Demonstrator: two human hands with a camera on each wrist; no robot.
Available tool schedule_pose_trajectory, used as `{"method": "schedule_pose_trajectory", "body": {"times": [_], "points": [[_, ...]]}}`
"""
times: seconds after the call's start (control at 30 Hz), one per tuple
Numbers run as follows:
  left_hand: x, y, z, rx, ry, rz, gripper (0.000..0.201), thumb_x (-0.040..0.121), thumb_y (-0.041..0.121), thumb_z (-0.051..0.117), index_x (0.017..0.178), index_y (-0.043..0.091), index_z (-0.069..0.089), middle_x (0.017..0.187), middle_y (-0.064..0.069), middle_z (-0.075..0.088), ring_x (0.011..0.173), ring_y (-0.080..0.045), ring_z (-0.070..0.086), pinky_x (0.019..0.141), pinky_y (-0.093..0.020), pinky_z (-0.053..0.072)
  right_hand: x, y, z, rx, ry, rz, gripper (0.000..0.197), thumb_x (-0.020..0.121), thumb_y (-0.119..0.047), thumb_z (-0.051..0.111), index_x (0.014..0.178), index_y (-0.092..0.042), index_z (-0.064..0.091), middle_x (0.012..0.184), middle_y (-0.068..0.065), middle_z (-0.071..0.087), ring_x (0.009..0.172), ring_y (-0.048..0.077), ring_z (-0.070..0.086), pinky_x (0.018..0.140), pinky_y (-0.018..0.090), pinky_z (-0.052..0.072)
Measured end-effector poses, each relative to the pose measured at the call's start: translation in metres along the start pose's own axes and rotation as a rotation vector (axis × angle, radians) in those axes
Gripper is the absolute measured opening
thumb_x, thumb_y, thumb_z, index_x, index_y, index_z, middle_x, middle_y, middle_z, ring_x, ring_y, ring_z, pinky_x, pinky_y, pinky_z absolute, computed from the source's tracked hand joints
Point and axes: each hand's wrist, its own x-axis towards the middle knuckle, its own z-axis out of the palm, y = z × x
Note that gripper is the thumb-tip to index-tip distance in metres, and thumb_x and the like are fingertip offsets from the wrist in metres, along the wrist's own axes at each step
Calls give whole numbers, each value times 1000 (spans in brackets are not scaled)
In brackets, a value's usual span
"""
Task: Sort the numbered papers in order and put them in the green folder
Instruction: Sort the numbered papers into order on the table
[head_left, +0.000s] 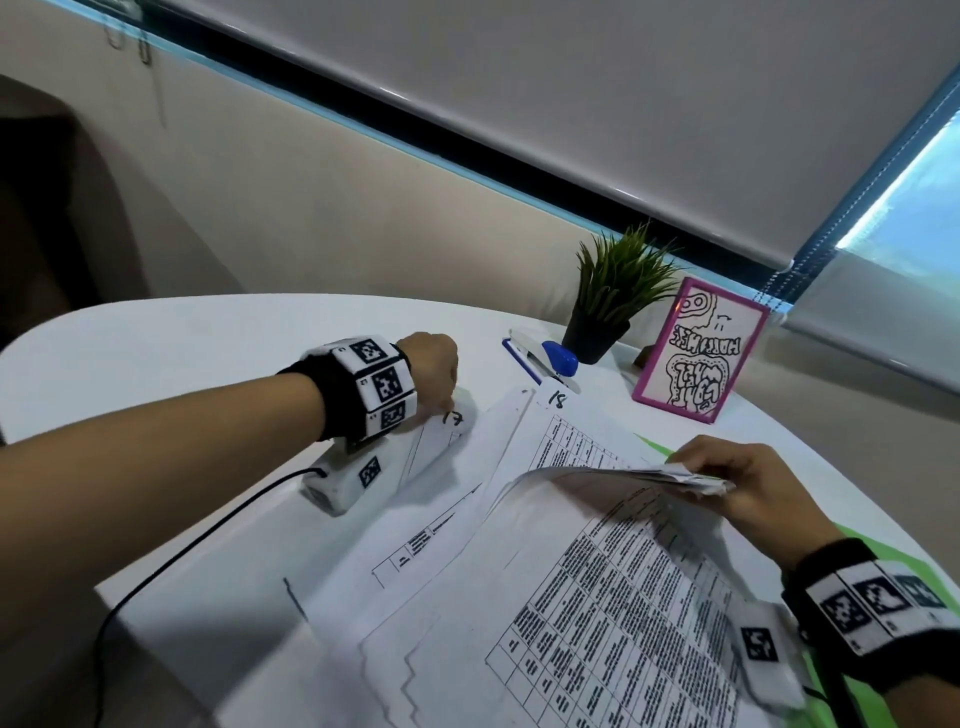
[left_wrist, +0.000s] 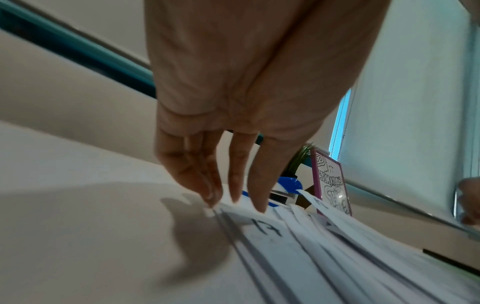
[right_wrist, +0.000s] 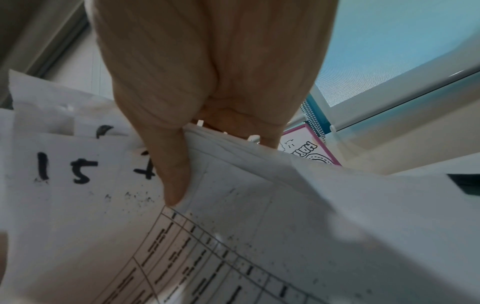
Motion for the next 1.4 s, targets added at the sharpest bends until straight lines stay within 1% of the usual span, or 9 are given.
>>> {"method": "schedule_pose_trajectory", "body": {"times": [0.2,0.3,0.4,0.53,0.67,0.83,1.07,1.27,1.4], "points": [[-6,10,-9,-62,-106,23,18,83,22,71,94,8,73,80,-2,69,71,-17,57,67,-24,46,-2,-4,1,-16,1,-14,17,70,9,78,76,-7,73,81,1,73,75,13,67,72,16,51],[-7,10,-13,-84,42,122,11,81,25,74,80,14,73,76,0,71,72,-15,60,69,-24,48,-3,-5,2,-7,5,-16,18,71,9,77,74,-8,73,81,2,73,74,14,67,71,17,50],[-8,12,-17,4,161,208,32,84,34,70,61,14,60,62,0,62,67,-20,54,62,-26,41,-2,-5,3,-16,-3,-12,18,72,9,77,74,-9,73,81,1,73,75,15,67,71,16,50],[-10,22,-21,229,279,336,48,92,46,56,60,11,46,68,-1,57,71,-24,50,57,-28,32,0,-9,3,-32,2,-16,17,71,10,77,73,-7,73,81,0,73,76,14,68,72,15,49],[-15,33,-34,497,399,613,36,96,43,52,77,16,67,84,3,64,80,-23,59,55,-27,26,2,-15,4,-38,-10,-13,21,72,6,77,69,-14,74,80,-2,74,76,11,68,72,13,49],[-33,38,-45,905,404,797,40,85,46,67,55,20,60,61,8,59,58,-18,59,48,-22,-2,3,-16,4,-38,-18,-11,21,72,9,77,69,-12,75,79,-2,74,73,10,68,69,12,49],[-23,49,-31,1023,277,736,39,101,46,39,72,21,47,89,1,66,90,-24,58,57,-30,28,2,-14,2,-61,-41,-9,26,72,5,79,70,-20,75,81,-3,74,74,11,67,70,14,49],[-15,37,-26,442,117,353,55,92,54,53,58,12,43,56,-1,44,62,-26,44,55,-28,31,2,-14,2,-48,-46,-8,28,72,6,79,70,-22,74,81,-4,74,73,9,67,69,14,48],[-14,25,-34,135,16,220,36,88,40,65,65,13,56,69,-5,70,51,-14,58,54,-21,41,2,-13,2,-61,-44,-8,28,74,5,78,70,-22,74,81,-4,74,74,11,67,71,15,49]]}}
